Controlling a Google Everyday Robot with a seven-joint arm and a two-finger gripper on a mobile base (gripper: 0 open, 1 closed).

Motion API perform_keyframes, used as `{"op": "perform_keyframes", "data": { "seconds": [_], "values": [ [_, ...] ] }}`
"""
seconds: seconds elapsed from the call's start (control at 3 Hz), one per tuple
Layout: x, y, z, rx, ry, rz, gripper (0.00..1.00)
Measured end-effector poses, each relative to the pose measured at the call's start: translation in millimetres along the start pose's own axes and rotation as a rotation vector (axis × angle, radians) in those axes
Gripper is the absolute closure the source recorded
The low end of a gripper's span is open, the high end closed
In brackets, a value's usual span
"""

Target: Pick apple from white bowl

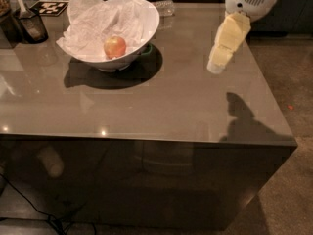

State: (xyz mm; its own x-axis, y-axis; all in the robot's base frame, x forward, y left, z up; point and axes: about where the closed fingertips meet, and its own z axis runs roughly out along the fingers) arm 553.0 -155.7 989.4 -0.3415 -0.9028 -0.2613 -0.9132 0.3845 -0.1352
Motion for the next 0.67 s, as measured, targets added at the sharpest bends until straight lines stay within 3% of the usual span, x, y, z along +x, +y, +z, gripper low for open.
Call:
{"op": "perform_keyframes", "data": {
  "seconds": [0.33, 0.67],
  "values": [
    [-48, -27, 10, 0.004, -0.037, -0.044, 0.00],
    [-58, -35, 6, 0.039, -0.073, -0.045, 0.00]
  ]
}}
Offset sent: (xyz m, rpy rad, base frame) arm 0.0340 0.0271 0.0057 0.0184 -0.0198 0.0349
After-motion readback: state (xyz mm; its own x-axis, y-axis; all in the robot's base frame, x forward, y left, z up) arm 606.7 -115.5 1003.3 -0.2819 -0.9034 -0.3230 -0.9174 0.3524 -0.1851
